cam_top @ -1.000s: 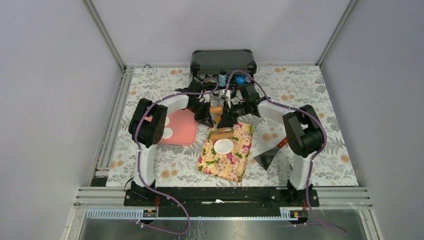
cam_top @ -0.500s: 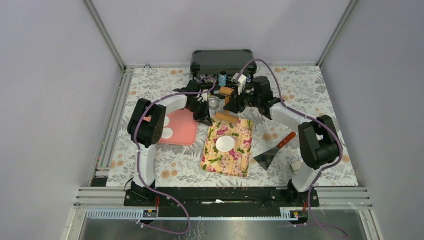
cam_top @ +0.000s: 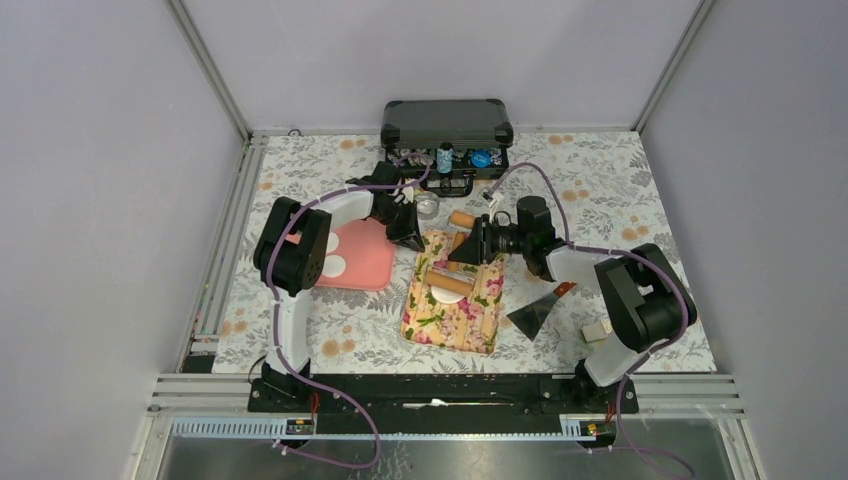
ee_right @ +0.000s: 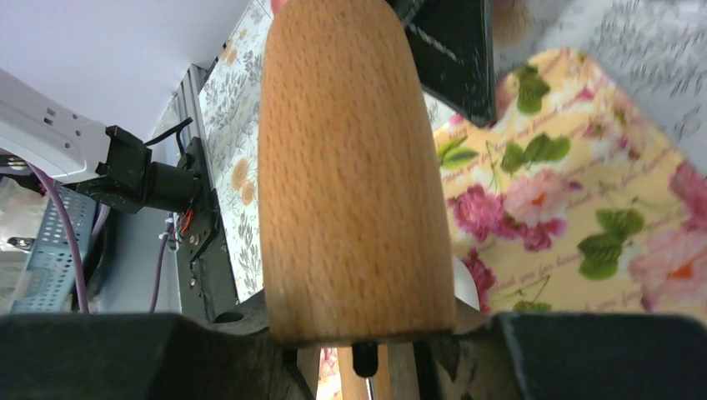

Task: Roll out the dumpling wrappers from the dough
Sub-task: Flatten out the dough on the work surface.

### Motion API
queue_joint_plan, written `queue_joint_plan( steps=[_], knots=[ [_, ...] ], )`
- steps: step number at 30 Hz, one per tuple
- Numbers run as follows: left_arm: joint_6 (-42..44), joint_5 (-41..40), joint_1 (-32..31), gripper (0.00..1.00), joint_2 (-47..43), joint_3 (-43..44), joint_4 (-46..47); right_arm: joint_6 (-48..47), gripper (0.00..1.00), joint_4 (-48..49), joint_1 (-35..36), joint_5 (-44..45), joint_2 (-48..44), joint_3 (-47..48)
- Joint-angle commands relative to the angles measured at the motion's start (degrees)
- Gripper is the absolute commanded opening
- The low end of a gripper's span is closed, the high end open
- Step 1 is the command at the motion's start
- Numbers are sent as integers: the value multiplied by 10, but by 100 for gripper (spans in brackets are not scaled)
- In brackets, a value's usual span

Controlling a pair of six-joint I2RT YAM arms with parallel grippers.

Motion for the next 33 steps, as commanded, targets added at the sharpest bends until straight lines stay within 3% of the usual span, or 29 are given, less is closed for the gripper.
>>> queue_joint_plan(
  steps=[1, 15, 28, 33],
  knots=[
    [-4, -25, 7, 0, -22, -10, 18, 50, 0, 78, 4, -18, 16, -21],
    [-5, -21, 13, 0, -30, -16, 20, -47, 0, 59, 3, 233, -17, -108],
    [-2, -25, 20, 0, -36, -19, 19, -40, 0, 93, -6, 358, -42, -153],
    [-3, -24, 22, 0, -35, -18, 19, -36, 0, 100, -13, 365, -48, -162]
  ],
)
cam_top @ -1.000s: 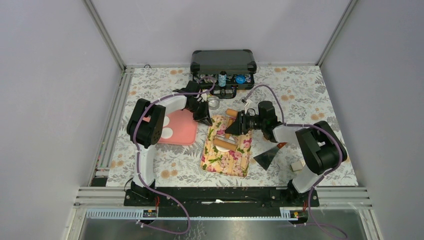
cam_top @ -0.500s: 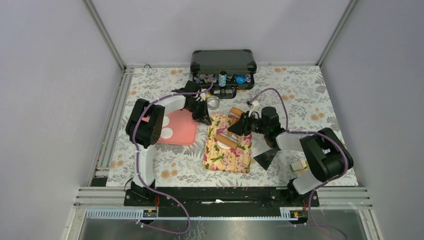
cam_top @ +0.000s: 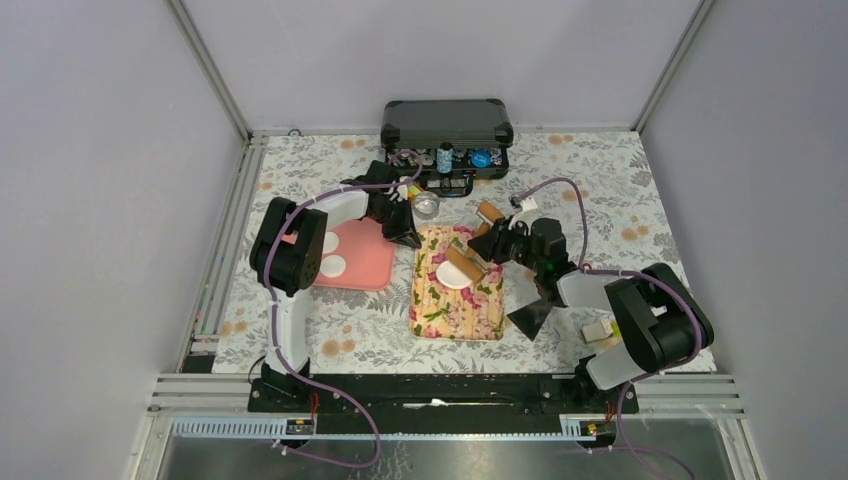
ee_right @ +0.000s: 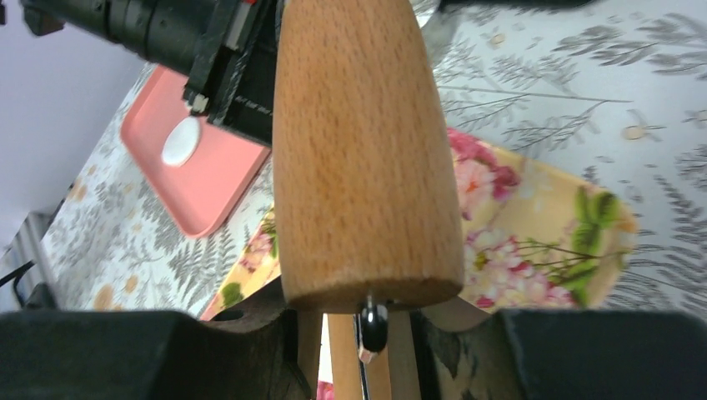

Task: Roll out the dumpling wrappers from the dough
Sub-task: Flatten out the dough on the work surface.

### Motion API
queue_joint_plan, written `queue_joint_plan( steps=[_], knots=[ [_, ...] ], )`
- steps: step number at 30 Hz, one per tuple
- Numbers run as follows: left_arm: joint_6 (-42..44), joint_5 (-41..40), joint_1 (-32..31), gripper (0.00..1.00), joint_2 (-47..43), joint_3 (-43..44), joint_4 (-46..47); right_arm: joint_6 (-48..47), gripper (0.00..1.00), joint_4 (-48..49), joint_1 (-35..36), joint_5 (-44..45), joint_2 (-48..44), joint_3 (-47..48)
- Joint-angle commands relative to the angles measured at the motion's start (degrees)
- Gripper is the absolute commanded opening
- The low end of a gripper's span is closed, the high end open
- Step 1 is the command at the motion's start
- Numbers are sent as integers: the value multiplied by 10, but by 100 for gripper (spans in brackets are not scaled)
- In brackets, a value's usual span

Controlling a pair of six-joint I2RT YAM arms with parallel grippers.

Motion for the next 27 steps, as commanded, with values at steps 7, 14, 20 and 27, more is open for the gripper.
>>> queue_joint_plan(
  steps=[7, 14, 20, 27],
  knots=[
    [15, -16, 8, 0, -33, -5, -4, -71, 0, -44, -16, 91, 4, -27],
    [12, -12, 6, 0, -25, -7, -1, -120, 0, 24, -16, 40, -23, 13],
    [12, -8, 3, 0, -19, -6, 1, -140, 0, 82, -16, -5, -35, 66],
    [12, -11, -1, 0, -21, -6, 2, -114, 0, 2, -15, -123, -7, 154]
  ],
)
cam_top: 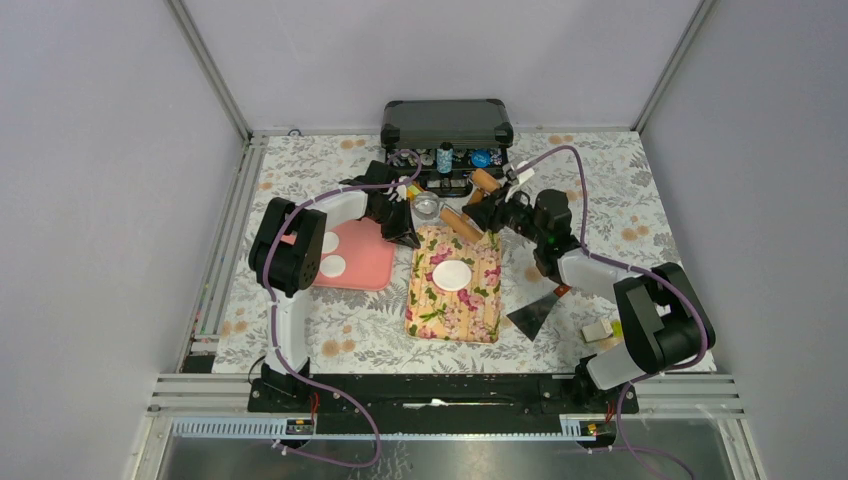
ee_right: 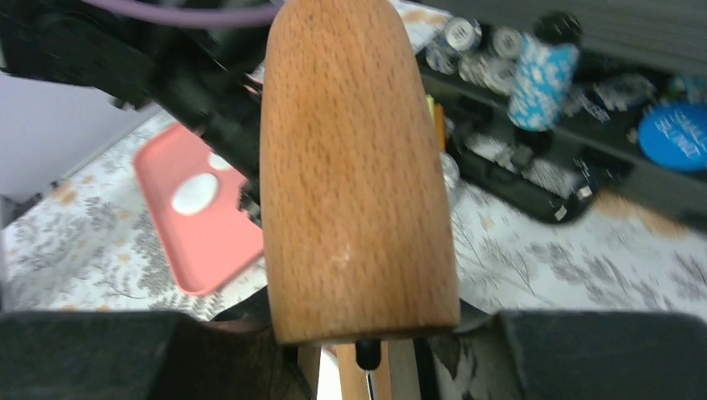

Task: Roll out the dumpling wrappers from the dough
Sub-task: Flatten out the dough on the work surface.

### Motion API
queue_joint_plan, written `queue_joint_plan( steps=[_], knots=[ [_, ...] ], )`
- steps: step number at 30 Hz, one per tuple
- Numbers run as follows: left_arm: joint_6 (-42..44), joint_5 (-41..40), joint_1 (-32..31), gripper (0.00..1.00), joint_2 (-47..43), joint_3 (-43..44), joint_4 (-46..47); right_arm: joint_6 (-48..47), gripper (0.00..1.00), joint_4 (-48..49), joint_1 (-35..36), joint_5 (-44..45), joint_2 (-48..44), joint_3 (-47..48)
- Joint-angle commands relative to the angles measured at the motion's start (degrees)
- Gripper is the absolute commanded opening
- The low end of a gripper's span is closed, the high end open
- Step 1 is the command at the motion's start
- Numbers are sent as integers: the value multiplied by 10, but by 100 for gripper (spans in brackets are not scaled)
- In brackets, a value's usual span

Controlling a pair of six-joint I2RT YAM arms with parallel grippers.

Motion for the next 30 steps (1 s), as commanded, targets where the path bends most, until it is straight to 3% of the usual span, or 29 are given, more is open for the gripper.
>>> queue_joint_plan(
  steps=[1, 8, 21, 30],
  knots=[
    [11, -8, -3, 0, -16, -1, 1, 12, 0, -18, 3, -107, 5, 64],
    [10, -7, -3, 0, -20, 0, 1, -46, 0, -116, 38, -107, -6, 30],
    [8, -6, -3, 0, -25, -4, 6, -65, 0, -130, 61, -128, 51, -25],
    [7, -4, -2, 0, -27, -4, 7, -27, 0, -68, 60, -168, 79, -76]
  ],
)
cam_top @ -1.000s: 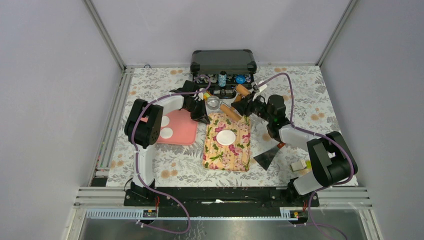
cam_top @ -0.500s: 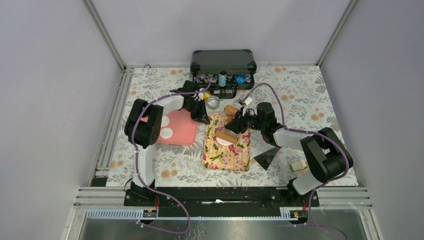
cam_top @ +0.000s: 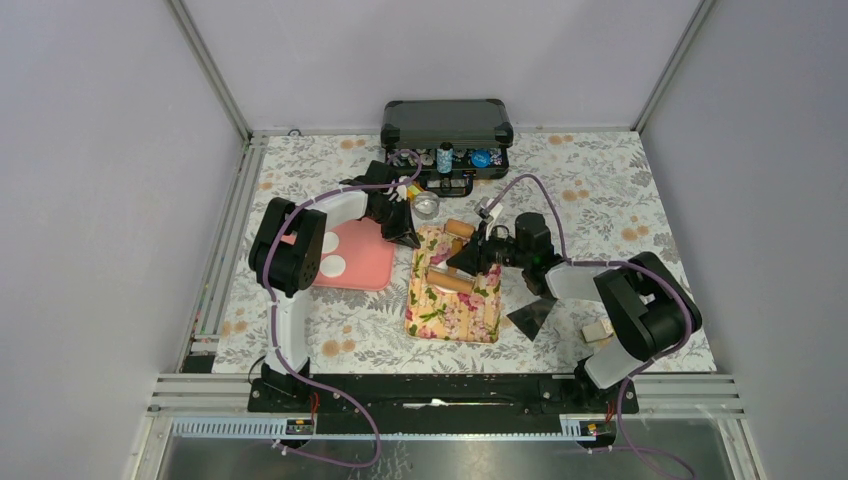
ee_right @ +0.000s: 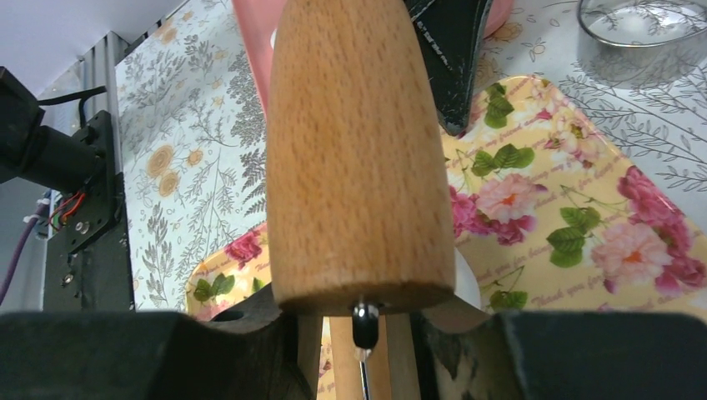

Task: Roll out the dumpling wrappers from the dough
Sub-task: Flatten out the dough on the work surface.

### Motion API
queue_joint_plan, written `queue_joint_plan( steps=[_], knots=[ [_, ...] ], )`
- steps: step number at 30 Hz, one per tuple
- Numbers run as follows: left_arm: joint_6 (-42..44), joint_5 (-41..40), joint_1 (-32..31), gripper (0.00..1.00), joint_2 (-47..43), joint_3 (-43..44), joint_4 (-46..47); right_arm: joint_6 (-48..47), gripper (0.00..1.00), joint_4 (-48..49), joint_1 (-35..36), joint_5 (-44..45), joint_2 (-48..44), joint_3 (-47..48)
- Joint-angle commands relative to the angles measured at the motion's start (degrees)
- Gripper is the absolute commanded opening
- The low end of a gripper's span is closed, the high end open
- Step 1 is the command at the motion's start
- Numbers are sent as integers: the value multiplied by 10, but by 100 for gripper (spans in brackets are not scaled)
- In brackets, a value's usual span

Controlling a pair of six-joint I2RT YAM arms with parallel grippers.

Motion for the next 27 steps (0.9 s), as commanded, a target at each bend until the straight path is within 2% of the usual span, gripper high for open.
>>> queue_joint_plan(
  steps=[1, 18, 24, 27],
  knots=[
    [7, -3, -1, 0, -26, -3, 7, -3, 0, -22, 6, -22, 32, -37],
    [6, -1, -1, 0, -28, -3, 6, -8, 0, -45, 6, -45, 32, -34],
    [-4, -7, -1, 0, -27, -18, 16, 8, 0, -41, 7, -79, -51, 8],
    [-14, -12, -1, 0, -25, -27, 25, 51, 0, -35, -2, -69, -82, 43]
  ],
)
